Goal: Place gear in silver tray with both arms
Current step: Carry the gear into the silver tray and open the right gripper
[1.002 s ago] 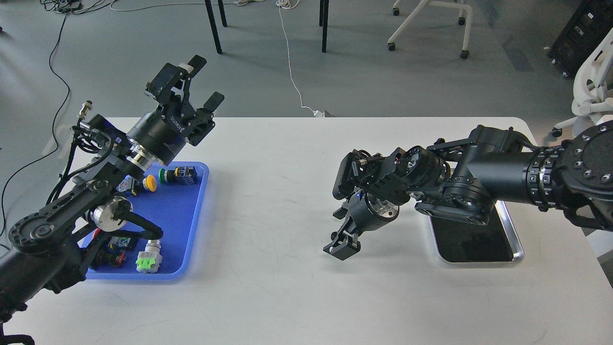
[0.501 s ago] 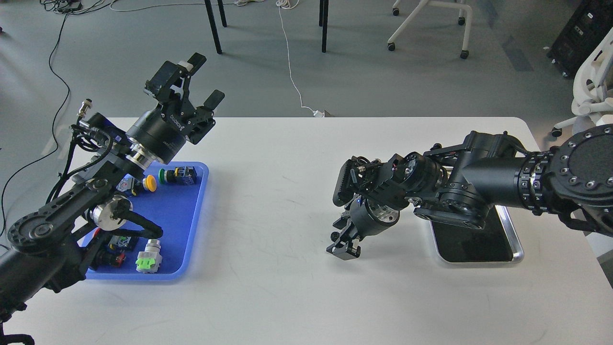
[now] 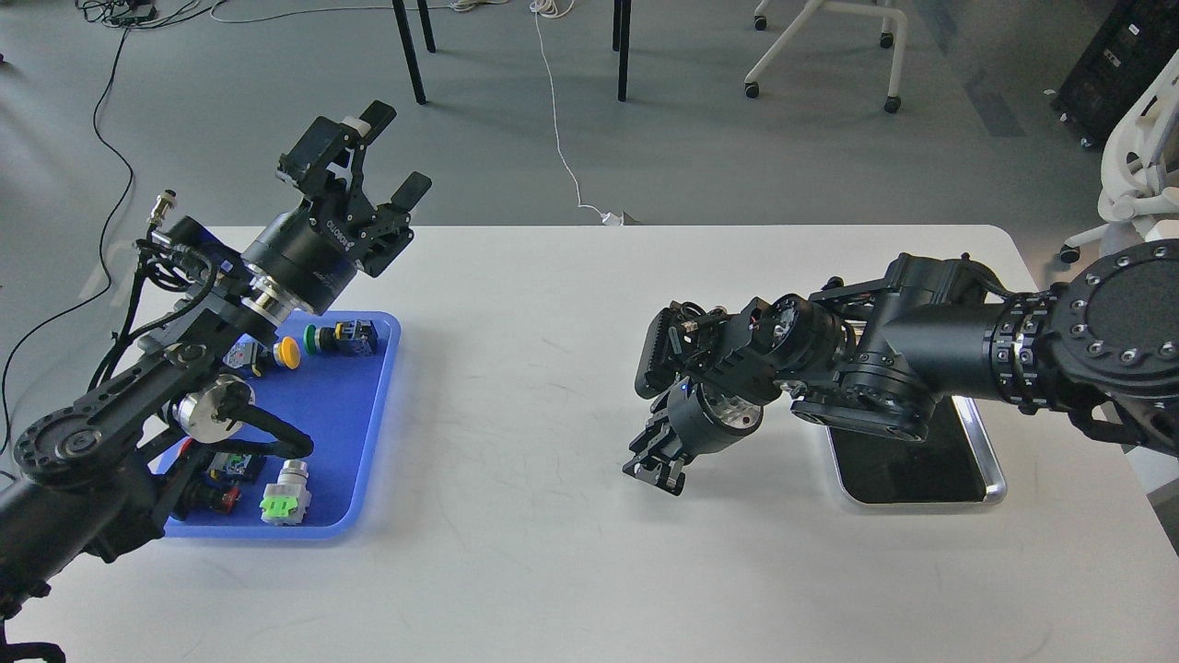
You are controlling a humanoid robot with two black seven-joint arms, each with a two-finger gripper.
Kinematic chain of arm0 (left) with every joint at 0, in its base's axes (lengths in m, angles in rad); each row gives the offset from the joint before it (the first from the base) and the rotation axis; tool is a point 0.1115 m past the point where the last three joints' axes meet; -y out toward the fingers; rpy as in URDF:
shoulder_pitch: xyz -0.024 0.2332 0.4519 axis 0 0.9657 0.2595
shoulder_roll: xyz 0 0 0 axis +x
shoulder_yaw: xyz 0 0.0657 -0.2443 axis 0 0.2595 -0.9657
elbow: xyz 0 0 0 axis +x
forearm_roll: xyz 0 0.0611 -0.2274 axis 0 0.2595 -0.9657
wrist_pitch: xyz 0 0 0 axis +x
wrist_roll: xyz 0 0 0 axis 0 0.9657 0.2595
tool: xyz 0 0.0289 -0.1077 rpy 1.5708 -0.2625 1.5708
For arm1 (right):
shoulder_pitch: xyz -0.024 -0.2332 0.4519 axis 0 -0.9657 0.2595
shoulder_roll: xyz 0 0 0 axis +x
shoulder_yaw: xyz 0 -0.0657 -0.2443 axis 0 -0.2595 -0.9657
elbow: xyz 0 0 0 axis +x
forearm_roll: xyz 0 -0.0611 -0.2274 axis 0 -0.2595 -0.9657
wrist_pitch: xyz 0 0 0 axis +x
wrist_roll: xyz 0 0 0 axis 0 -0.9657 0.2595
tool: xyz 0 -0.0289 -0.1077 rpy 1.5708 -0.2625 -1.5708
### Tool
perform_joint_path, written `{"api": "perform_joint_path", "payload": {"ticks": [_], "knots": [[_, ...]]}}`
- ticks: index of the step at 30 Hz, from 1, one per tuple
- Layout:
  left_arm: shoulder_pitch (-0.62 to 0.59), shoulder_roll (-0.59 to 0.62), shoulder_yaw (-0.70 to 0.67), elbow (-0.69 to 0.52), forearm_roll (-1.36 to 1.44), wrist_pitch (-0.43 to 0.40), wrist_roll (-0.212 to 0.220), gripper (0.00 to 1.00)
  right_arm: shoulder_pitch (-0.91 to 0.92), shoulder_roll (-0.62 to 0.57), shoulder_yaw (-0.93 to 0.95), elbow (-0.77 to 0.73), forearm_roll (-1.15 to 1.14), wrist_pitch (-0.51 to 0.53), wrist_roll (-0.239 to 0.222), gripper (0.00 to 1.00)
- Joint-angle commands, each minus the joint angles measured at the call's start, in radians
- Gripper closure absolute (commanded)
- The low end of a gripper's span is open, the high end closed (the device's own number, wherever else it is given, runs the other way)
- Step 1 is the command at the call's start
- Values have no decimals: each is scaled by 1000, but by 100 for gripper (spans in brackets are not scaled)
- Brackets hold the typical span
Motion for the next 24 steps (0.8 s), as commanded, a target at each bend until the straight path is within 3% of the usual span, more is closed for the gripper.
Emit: {"api": "perform_joint_path", "payload": {"ticks": [1, 9, 20, 24], "knots": [[0, 0, 0, 0, 0, 0, 0, 3, 9, -1, 0, 0, -1, 0, 0, 82], [0, 0, 0, -1, 0, 0, 0, 3, 75, -75, 9, 9, 10, -9, 0, 82], [0, -14, 5, -1, 0, 0, 0, 3, 118, -547, -5, 175, -111, -7, 0, 82], [0, -20, 5, -3, 2, 0, 0, 3, 66, -648, -6, 176, -172, -7, 0, 81]]}}
